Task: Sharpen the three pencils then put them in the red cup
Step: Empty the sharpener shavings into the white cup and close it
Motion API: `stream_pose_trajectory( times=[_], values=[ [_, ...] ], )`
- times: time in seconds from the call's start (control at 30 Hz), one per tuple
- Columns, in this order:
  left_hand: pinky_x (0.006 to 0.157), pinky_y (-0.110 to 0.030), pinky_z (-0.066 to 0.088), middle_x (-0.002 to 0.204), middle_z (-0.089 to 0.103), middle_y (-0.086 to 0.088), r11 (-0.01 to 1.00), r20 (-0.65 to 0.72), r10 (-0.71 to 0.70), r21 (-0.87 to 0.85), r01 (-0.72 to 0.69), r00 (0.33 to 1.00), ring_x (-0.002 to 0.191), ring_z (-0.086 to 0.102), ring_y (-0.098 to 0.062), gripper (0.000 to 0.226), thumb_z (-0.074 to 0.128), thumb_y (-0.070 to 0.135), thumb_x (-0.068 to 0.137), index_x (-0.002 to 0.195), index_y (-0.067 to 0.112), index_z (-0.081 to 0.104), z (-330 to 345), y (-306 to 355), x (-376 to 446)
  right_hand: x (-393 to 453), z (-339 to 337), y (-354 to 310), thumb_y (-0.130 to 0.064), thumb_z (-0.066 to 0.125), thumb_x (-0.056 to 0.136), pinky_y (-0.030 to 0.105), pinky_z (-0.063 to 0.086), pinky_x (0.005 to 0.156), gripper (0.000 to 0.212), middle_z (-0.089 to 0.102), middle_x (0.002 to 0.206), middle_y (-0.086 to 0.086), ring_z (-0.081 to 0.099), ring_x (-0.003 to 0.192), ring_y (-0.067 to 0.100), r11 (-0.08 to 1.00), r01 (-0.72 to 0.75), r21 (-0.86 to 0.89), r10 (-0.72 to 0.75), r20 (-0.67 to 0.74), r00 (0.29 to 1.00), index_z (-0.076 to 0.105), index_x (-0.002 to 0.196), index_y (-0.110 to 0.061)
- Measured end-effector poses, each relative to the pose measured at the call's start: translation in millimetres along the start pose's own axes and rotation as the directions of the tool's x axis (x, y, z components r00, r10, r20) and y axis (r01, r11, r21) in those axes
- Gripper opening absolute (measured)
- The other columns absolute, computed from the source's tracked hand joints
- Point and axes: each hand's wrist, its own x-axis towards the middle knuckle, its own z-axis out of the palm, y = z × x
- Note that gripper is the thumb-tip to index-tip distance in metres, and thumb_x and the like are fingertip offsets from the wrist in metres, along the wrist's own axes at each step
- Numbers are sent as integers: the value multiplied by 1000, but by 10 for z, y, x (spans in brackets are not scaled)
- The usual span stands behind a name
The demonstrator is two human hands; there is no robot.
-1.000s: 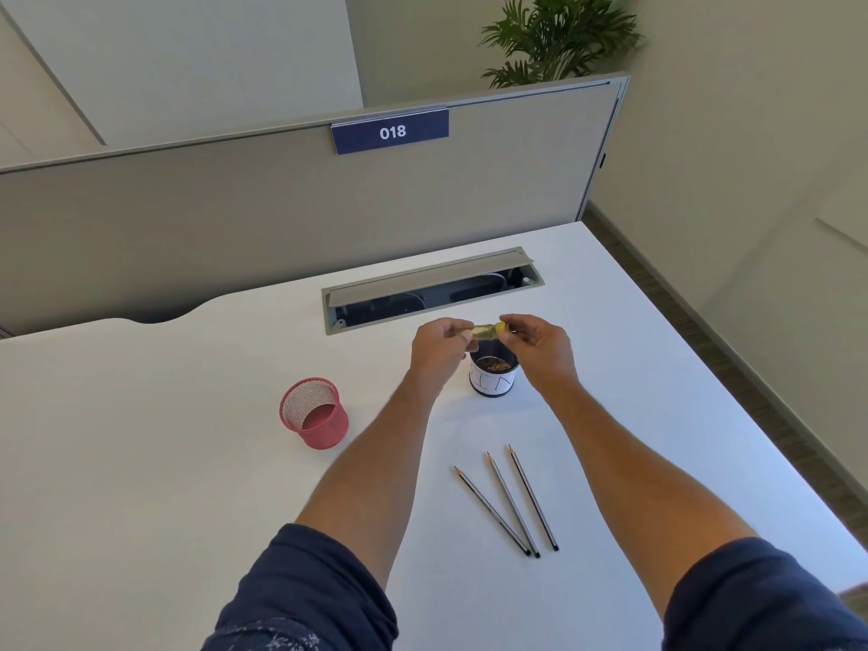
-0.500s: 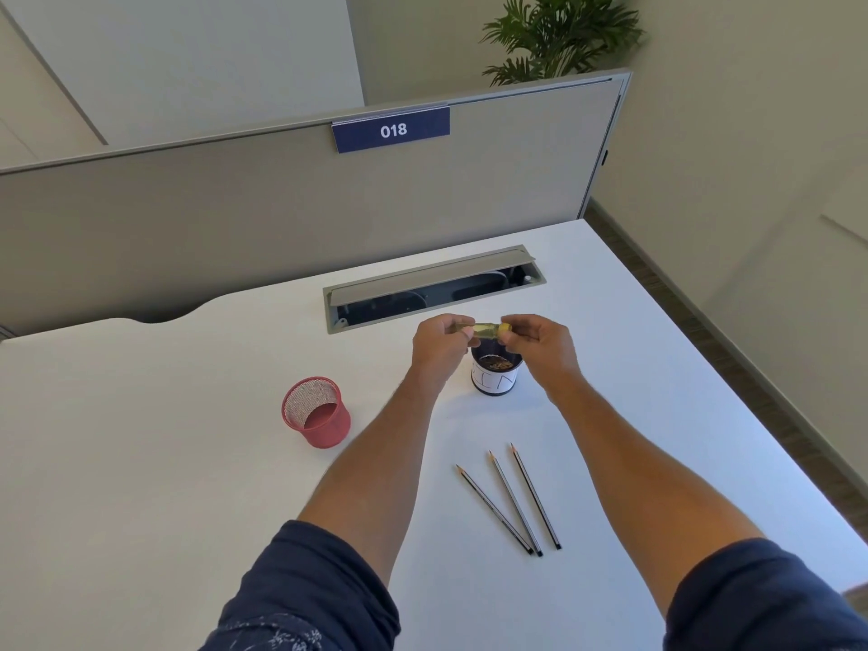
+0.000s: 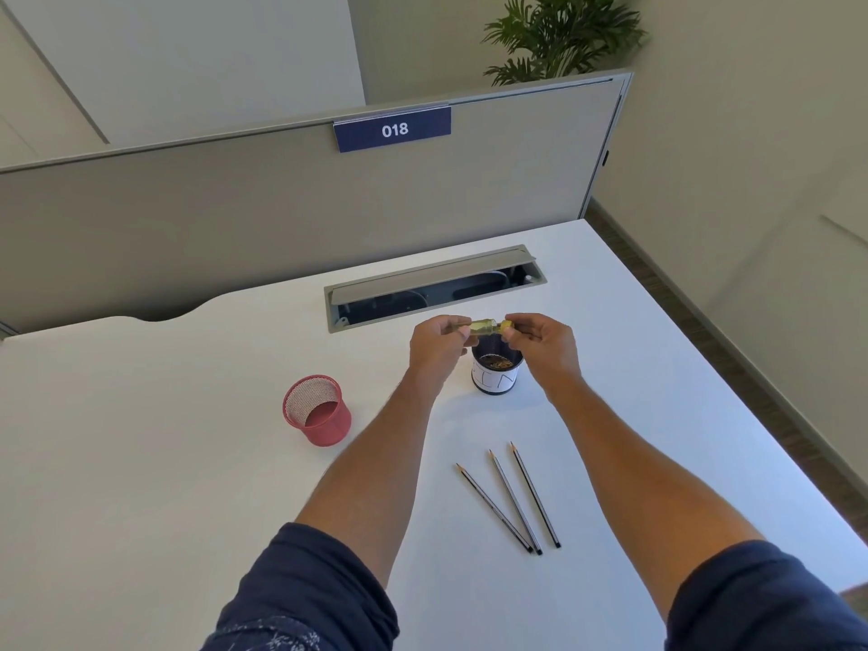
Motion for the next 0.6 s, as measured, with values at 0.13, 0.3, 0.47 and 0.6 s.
stream_pose_trajectory(
  times=[0.13,0.3,0.47,0.6],
  values=[
    [86,-30,61,108,75,-7,999,31,-18,-43,20,999,92,77,-17,20,61,7,99,115,10,73,-26,18,-53,-49,47,-15,-9,72,92,20,60,77,27,78,102,4,76,85,13,997,-16,81,11,63,998,74,119,-10],
    [81,-27,62,97,77,-11,985,92,-42,-161,56,995,84,78,-17,16,59,6,100,110,7,72,-136,-40,-155,-52,44,1,-16,73,93,23,59,83,29,78,105,0,75,93,10,997,-6,75,-3,129,992,71,122,-14],
    [80,-31,61,97,77,-22,957,156,-91,-258,130,984,88,77,-28,21,58,7,102,116,-4,70,-280,-178,-283,-112,96,13,-11,72,93,21,57,80,22,80,98,3,76,92,18,992,-49,120,22,212,977,73,114,-6],
    [78,-31,61,90,77,-19,927,165,-120,-333,170,979,84,76,-29,18,59,7,102,111,-3,70,-369,-243,-421,-191,172,40,-9,73,92,24,59,80,21,78,99,12,76,89,25,985,-58,163,13,268,963,74,112,-2]
  ],
)
